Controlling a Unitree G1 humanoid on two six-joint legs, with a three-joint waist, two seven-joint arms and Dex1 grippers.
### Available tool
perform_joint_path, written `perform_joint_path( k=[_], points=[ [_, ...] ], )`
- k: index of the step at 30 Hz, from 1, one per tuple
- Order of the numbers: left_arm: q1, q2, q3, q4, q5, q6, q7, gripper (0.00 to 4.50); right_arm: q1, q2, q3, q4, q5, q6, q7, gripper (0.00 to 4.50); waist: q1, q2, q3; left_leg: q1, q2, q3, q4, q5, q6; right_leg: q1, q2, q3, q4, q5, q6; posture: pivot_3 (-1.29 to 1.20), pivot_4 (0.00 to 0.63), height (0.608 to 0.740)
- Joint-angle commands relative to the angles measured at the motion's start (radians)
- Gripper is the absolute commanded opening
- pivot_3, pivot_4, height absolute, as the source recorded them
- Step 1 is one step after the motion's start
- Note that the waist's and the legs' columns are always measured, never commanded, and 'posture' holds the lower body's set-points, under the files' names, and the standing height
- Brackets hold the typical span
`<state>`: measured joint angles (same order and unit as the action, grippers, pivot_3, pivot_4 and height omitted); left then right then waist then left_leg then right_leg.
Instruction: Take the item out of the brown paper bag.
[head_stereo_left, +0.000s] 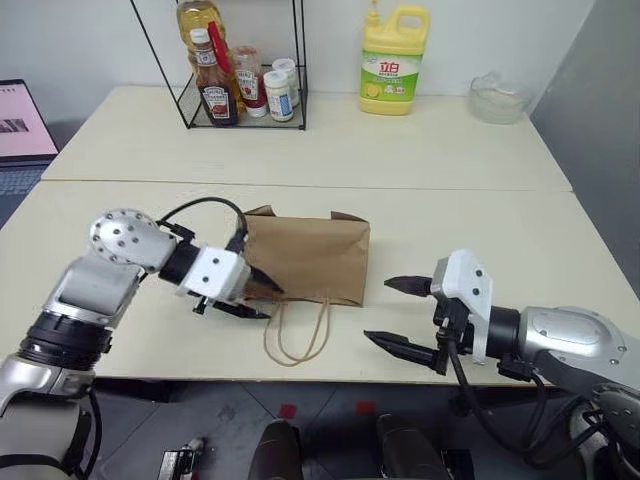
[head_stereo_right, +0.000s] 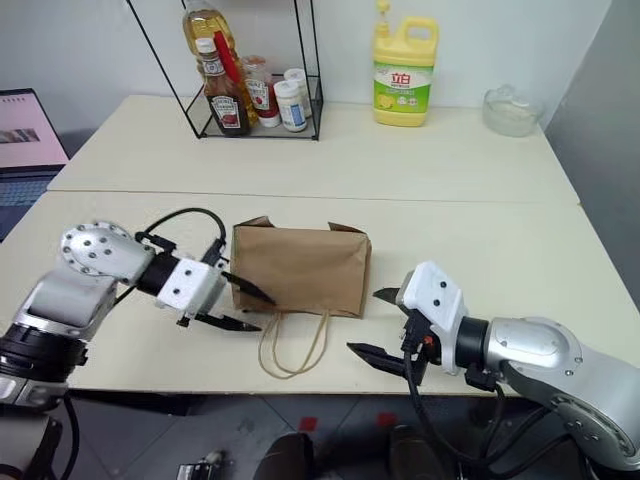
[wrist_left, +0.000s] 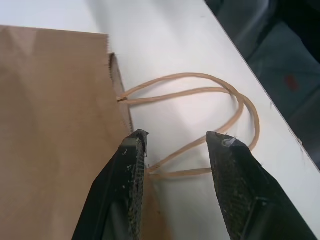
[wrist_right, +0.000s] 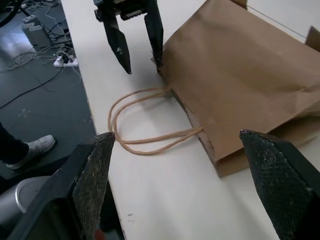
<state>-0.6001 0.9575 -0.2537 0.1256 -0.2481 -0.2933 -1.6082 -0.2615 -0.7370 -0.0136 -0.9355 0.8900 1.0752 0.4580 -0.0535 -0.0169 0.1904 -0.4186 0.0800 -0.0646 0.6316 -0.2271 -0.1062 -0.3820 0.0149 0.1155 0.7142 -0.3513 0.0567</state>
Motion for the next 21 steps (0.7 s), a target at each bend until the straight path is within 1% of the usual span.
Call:
perform_joint_path(
  k=[1, 9, 15, 21],
  points=[
    [-0.011, 0.001, -0.025, 0.016, 0.013, -0.089, -0.006, 2.03, -0.009, -0.015, 0.008, -0.029, 0.021, -0.021, 0.015, 4.18, 0.000, 0.000, 0.000, 0.000, 0.000, 0.000, 0.000, 0.000, 0.000, 0.000, 0.000, 0.000, 0.000, 0.000, 0.000, 0.00, 0.150, 0.740],
    [-0.024, -0.048, -0.096, 0.104, 0.080, -0.277, -0.006, 2.03, -0.020, -0.027, 0.033, -0.030, 0.019, -0.023, 0.017, 4.18, 0.001, 0.000, 0.000, 0.000, 0.000, 0.000, 0.000, 0.000, 0.000, 0.000, 0.000, 0.000, 0.000, 0.000, 0.000, 0.00, 0.150, 0.740],
    [-0.058, -0.105, -0.112, 0.198, 0.142, -0.393, 0.008, 2.03, -0.030, -0.030, 0.036, -0.028, 0.021, -0.021, 0.015, 4.18, 0.000, 0.000, 0.000, 0.001, 0.000, 0.000, 0.000, 0.000, 0.000, 0.001, 0.000, 0.000, 0.000, 0.000, 0.000, 0.00, 0.150, 0.740],
    [-0.065, -0.162, -0.122, 0.232, 0.180, -0.440, 0.030, 2.03, -0.040, -0.038, 0.033, -0.025, 0.029, -0.018, 0.017, 4.18, 0.000, 0.000, 0.000, 0.001, 0.000, 0.000, 0.000, 0.000, 0.000, 0.001, 0.000, 0.000, 0.000, 0.000, 0.000, 0.00, 0.150, 0.740]
  ],
)
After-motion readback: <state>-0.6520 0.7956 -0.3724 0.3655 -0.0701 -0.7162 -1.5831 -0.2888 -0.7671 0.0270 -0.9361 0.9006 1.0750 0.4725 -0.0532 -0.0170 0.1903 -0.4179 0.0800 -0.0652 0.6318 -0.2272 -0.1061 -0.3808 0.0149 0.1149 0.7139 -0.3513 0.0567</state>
